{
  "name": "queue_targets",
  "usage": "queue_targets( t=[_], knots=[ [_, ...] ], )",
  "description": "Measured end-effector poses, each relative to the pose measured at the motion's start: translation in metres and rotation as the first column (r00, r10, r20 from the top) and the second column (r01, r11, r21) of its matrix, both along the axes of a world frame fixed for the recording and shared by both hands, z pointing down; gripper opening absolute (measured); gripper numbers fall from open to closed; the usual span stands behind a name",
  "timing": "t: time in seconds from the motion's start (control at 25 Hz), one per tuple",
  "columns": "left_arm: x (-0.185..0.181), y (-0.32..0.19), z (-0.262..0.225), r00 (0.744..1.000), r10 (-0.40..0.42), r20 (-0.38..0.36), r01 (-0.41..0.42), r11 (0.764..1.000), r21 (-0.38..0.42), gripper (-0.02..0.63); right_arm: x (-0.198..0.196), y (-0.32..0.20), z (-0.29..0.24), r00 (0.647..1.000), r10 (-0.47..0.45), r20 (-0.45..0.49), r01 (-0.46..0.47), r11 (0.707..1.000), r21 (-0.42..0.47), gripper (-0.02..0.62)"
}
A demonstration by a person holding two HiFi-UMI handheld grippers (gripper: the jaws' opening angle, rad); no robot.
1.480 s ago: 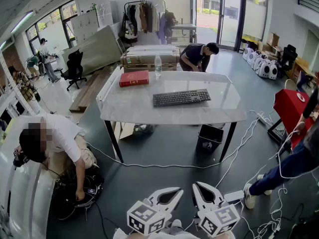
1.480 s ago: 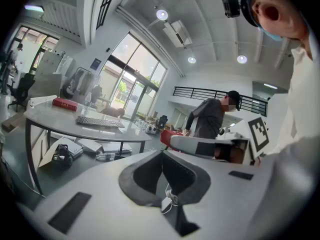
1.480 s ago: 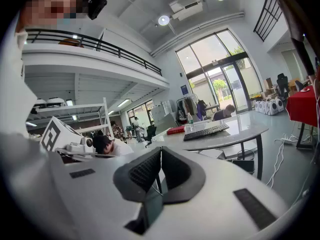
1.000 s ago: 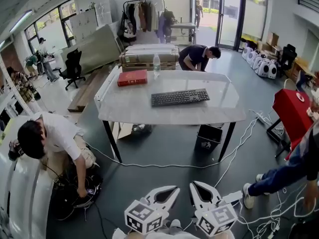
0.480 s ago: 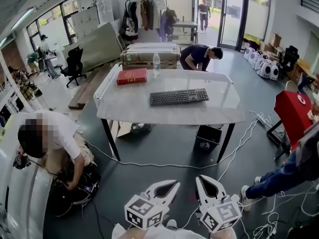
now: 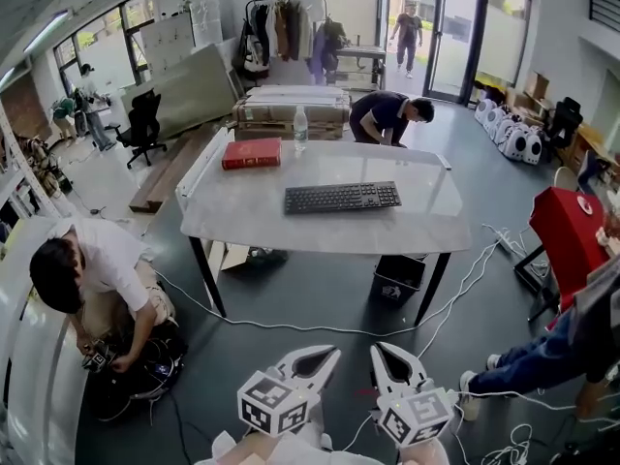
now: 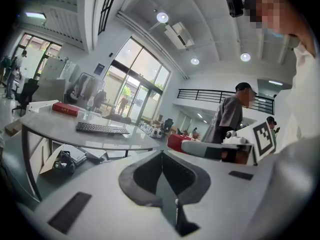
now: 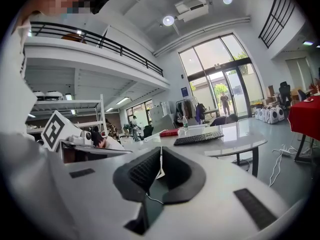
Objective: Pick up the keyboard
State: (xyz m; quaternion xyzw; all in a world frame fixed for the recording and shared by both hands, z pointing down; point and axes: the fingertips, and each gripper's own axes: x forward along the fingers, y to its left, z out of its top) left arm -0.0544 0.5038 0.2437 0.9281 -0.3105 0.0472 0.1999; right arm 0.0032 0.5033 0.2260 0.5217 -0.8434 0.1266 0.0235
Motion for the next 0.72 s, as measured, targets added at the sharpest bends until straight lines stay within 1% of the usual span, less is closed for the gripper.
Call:
queue_targets(
  t=[0.16, 0.36, 0.52, 0.72],
  knots=[
    [0.000, -0.039, 0.001, 1.000, 0.003, -0.003, -0.003, 1.000, 0.013, 0.014, 0.003, -0.038, -0.001, 1.000, 0.006, 0.020, -0.006, 1.000, 0.014, 0.032],
    [0.002, -0.091, -0.007, 0.999, 0.030, -0.020, -0.030, 0.999, 0.019, 0.014, 0.000, -0.093, -0.012, 1.000, 0.011, 0.019, -0.012, 1.000, 0.024, 0.032],
    [0.000, -0.143, -0.015, 0.998, 0.066, -0.020, -0.065, 0.997, 0.035, 0.014, -0.001, -0.144, -0.021, 0.999, 0.042, 0.023, -0.043, 0.998, 0.040, 0.032],
    [-0.008, -0.199, -0.018, 0.996, 0.087, -0.021, -0.086, 0.995, 0.047, 0.014, -0.001, -0.197, -0.023, 0.996, 0.087, 0.030, -0.088, 0.995, 0.042, 0.032]
  ],
)
